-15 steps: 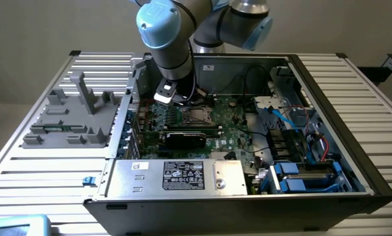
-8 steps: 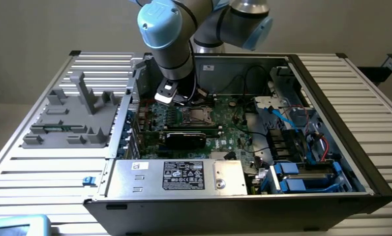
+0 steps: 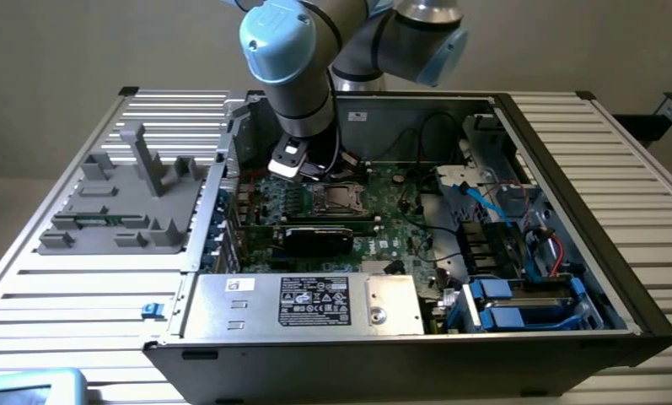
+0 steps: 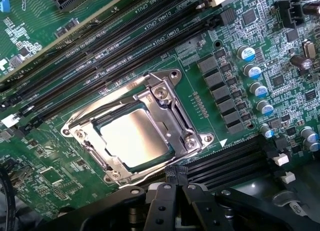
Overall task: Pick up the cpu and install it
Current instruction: 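Install the first cpu locking lever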
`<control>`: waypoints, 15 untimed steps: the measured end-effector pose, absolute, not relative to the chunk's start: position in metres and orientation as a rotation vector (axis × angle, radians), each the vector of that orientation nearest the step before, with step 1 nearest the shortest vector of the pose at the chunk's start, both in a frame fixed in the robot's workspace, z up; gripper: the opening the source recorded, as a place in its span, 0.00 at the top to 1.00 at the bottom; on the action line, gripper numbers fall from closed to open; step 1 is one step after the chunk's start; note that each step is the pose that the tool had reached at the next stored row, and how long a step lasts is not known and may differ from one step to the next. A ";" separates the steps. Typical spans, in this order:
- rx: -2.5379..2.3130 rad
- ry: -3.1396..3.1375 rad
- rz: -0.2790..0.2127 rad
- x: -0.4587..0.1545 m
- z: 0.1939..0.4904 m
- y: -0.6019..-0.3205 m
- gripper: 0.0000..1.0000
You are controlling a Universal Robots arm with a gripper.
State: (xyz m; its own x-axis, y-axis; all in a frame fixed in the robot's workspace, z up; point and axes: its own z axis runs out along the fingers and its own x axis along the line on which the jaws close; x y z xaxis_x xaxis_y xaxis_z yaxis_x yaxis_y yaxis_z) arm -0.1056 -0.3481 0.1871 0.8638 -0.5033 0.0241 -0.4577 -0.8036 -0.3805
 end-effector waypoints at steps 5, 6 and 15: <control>-2.672 0.715 -0.175 -0.103 0.187 -0.348 0.89; -2.672 0.715 -0.175 -0.102 0.187 -0.348 0.89; -2.673 0.717 -0.167 -0.099 0.187 -0.348 0.89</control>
